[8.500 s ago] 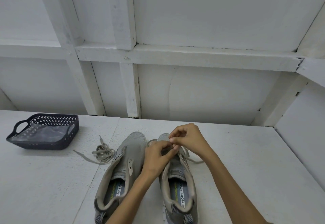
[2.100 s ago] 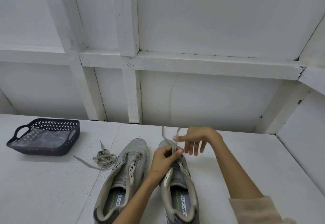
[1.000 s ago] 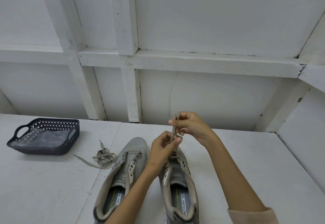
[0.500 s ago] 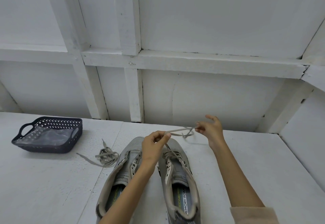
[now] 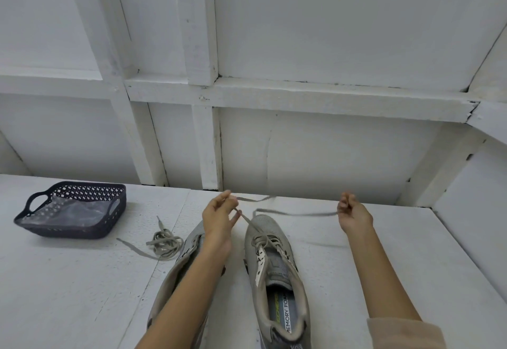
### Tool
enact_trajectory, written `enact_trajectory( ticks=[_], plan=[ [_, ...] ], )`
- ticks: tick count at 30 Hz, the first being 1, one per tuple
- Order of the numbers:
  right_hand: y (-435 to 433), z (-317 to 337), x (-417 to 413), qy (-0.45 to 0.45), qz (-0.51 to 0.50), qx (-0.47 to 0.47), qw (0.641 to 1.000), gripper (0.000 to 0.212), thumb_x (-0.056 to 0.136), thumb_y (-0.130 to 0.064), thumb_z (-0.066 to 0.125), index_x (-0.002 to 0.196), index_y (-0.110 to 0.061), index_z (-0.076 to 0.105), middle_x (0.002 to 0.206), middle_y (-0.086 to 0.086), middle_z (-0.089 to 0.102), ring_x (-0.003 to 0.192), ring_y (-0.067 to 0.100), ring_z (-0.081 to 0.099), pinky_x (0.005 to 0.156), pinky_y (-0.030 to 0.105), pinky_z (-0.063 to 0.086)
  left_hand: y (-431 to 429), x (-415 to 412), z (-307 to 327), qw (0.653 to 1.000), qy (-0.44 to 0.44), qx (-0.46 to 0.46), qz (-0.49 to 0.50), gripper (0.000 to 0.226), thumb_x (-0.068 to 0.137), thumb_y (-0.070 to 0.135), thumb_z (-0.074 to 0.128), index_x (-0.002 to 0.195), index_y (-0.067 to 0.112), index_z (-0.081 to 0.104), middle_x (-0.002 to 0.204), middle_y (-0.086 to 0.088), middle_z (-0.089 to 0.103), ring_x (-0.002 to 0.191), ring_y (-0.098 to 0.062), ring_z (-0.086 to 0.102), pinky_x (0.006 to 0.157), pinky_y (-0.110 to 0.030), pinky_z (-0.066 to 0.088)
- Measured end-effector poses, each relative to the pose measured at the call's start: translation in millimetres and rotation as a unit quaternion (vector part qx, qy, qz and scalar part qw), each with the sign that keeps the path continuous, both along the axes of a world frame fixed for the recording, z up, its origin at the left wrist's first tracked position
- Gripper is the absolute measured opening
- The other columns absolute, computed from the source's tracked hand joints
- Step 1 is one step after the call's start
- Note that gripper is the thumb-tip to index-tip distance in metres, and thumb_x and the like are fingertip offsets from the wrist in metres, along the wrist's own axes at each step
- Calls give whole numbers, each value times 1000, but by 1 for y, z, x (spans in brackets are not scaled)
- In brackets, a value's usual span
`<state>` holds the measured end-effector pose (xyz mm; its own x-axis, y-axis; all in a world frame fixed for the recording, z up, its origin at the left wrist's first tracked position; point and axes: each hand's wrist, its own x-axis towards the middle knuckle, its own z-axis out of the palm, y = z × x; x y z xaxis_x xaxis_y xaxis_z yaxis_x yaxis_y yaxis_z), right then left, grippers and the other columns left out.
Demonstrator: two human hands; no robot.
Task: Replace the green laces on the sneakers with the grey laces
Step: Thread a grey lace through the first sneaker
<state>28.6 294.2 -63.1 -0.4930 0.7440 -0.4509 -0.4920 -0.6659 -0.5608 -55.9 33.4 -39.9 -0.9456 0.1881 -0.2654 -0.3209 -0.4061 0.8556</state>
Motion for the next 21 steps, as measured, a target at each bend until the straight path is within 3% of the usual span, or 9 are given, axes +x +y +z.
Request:
enact_trajectory(
  ticks=[3, 6, 9, 11, 13, 17, 21],
  plan=[
    [-4, 8, -3, -52, 34, 110, 992, 19, 101, -3, 42, 95, -2, 60, 73, 4, 49, 43, 7, 41, 34, 17, 27, -7, -11, 12, 999, -4, 45, 18, 28, 90, -8, 55, 116, 2, 57, 93, -8, 59, 84, -16, 59, 86, -36, 55],
    [-28, 29, -9, -89, 174, 272, 942, 21, 99, -6, 48, 117, -7, 59, 72, 3, 54, 38, 4, 41, 35, 14, 25, -10, -17, 22, 998, 26, 64, 1, 27, 92, -8, 52, 115, 6, 58, 91, -6, 57, 84, -17, 60, 82, -33, 58],
    [-72, 53, -18, -89, 379, 386, 837, 27, 95, -8, 56, 121, -3, 56, 74, 9, 65, 39, 7, 44, 36, 14, 26, -3, -14, 29, 996, 44, 77, 2, 30, 91, -9, 54, 118, 3, 59, 93, -6, 58, 84, -16, 63, 82, -31, 59],
    [-103, 58, -24, -109, 497, 436, 743, 22, 93, -13, 61, 114, -7, 62, 80, 12, 70, 41, 9, 47, 37, 15, 28, 4, -9, 33, 995, 50, 87, 5, 31, 91, -9, 54, 120, 1, 57, 95, -8, 58, 84, -16, 64, 83, -29, 58],
    [-125, 54, -30, -119, 545, 467, 686, 11, 92, -15, 63, 100, -9, 67, 81, 15, 70, 41, 11, 48, 40, 18, 27, 7, -3, 36, 994, 55, 90, 11, 30, 91, -9, 54, 119, 1, 58, 95, -8, 60, 86, -16, 65, 80, -25, 58],
    [-127, 47, -37, -151, 491, 474, 715, 9, 93, -11, 61, 88, -6, 66, 69, 12, 67, 39, 11, 46, 40, 18, 29, -2, -4, 36, 993, 53, 91, 56, 26, 94, -7, 52, 117, 1, 59, 94, -7, 62, 86, -14, 65, 83, -25, 57],
    [-96, 28, -32, -265, 411, 490, 721, 11, 91, -4, 58, 84, -3, 66, 68, 15, 67, 35, 11, 43, 41, 19, 30, -17, -15, 29, 989, 42, 101, 103, 19, 96, -2, 51, 112, 2, 61, 94, -6, 64, 82, -12, 66, 84, -25, 57]
  ],
)
